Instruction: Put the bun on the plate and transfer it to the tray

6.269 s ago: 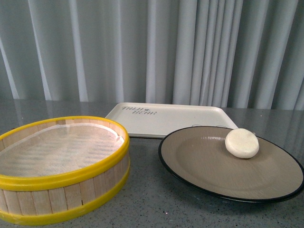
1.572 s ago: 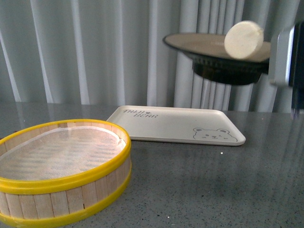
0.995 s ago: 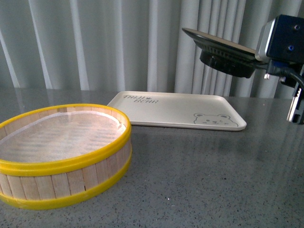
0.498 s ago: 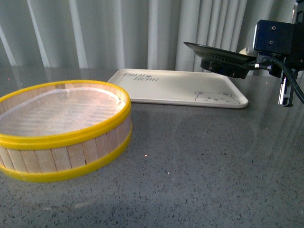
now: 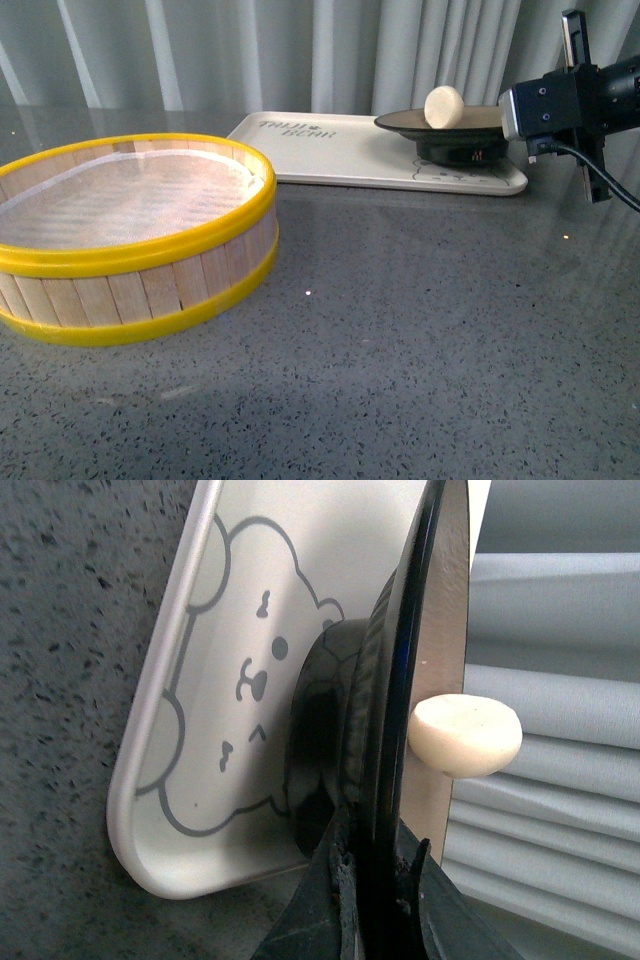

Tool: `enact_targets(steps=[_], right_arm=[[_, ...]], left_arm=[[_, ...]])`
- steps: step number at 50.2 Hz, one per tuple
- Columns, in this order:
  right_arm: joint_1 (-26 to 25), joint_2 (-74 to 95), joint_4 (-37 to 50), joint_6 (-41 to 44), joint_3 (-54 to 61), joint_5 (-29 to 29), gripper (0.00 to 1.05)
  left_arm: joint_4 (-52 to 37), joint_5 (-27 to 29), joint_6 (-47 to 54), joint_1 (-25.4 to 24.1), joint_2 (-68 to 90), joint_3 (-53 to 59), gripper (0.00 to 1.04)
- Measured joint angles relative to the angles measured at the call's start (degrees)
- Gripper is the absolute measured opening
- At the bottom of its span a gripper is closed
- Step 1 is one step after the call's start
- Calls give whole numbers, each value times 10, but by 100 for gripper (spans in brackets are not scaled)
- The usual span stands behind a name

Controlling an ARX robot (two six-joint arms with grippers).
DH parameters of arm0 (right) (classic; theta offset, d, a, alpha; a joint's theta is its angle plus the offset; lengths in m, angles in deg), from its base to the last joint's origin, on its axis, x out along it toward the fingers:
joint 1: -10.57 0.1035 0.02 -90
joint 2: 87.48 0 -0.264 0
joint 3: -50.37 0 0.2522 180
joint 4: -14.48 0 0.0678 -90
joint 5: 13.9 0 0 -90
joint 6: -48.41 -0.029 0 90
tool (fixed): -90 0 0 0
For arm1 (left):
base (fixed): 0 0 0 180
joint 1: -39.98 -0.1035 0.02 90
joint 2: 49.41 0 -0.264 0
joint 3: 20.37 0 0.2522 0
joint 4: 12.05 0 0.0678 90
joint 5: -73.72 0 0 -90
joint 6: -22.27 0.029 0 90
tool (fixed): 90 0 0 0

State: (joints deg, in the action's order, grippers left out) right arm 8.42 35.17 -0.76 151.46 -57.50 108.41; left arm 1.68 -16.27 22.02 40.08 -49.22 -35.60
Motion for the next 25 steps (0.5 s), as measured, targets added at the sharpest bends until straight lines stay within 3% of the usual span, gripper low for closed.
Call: enact_targets(steps=[25], right_arm=[[43,77,54,3,-66,1,2]], left_arm=[[0,0,0,0,0,0,98]])
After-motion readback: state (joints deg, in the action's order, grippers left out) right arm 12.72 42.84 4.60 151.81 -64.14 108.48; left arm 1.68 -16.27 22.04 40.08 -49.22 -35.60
